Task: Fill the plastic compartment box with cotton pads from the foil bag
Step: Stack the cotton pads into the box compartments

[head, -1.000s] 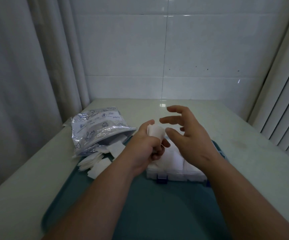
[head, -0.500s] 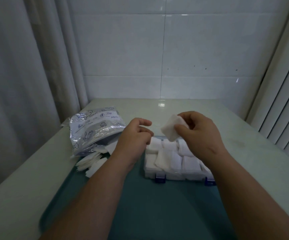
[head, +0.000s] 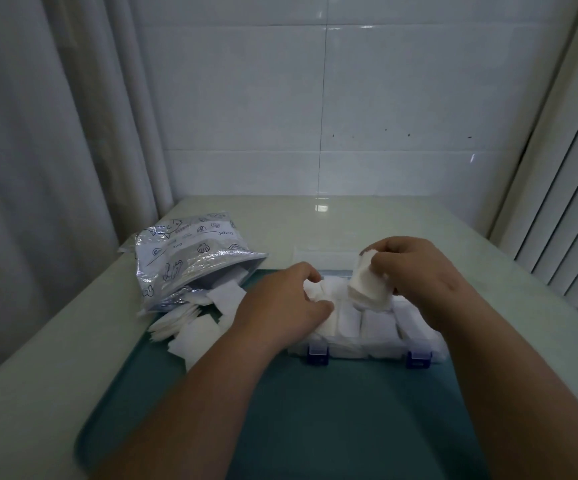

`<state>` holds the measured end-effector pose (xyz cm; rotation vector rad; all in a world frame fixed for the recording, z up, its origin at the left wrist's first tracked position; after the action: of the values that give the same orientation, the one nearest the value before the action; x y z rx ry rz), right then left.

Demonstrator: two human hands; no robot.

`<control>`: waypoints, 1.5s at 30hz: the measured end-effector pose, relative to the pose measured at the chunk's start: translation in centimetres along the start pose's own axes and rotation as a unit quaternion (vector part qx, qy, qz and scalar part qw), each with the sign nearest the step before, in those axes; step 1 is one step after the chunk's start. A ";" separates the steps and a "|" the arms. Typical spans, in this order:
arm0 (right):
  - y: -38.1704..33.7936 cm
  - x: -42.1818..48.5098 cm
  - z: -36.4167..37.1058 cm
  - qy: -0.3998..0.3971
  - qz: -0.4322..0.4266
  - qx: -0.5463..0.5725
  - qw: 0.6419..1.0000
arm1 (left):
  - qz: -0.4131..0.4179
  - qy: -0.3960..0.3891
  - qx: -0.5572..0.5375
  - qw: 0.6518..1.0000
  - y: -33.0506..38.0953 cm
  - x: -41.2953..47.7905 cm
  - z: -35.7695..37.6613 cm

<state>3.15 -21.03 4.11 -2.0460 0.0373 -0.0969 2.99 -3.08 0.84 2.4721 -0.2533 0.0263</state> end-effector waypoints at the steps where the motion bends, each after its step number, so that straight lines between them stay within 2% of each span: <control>1: 0.1 0.0 0.0 -0.016 0.010 -0.009 1.000 | -0.001 -0.003 -0.007 1.000 0.0 0.0 0.1; 5: 0.3 -0.1 0.3 -0.069 0.044 -0.058 0.995 | -0.007 -0.015 -0.076 0.997 -0.1 0.2 0.3; 9: 0.1 -0.4 0.5 -0.101 0.043 -0.083 0.990 | -0.029 0.014 -0.135 0.990 -0.7 0.5 -0.3; 13: 0.1 -0.9 0.9 -0.153 0.057 -0.128 0.978 | -0.051 0.040 -0.113 0.992 -1.5 0.7 -0.9; 17: 0.2 -1.1 1.5 -0.197 0.062 -0.179 0.962 | -0.052 0.031 -0.089 0.994 -1.7 0.7 -1.2; 28: 0.0 -1.1 2.5 -0.208 0.026 -0.213 0.954 | -0.018 0.018 -0.027 0.999 -1.4 0.9 -0.6; 31: -0.1 -0.9 2.0 -0.183 0.014 -0.169 0.968 | -0.012 0.023 -0.025 0.999 -1.5 0.9 -0.6; 34: -0.3 -0.6 0.7 -0.083 -0.010 -0.103 0.991 | -0.008 0.040 -0.024 0.999 -1.4 0.8 -0.9; 37: -0.2 -0.3 -0.2 -0.009 -0.019 -0.061 0.998 | -0.003 0.034 0.018 0.999 -1.2 0.6 -0.9; 45: 1.0 0.6 -0.9 0.005 -0.005 -0.042 0.999 | 0.018 0.003 0.096 0.995 -0.8 0.5 -0.8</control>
<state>3.69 -22.35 3.66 -2.1303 0.0388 -0.1129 3.63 -2.08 1.01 2.6570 -0.3038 0.0768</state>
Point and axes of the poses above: each hand's wrist, its own x-axis towards the middle knuckle, its own z-axis out of the palm, y = z × x, the point moved 4 cm from there along x, towards the middle knuckle, and after that the axes turned 4 degrees about -y, right-handed, at the moved point
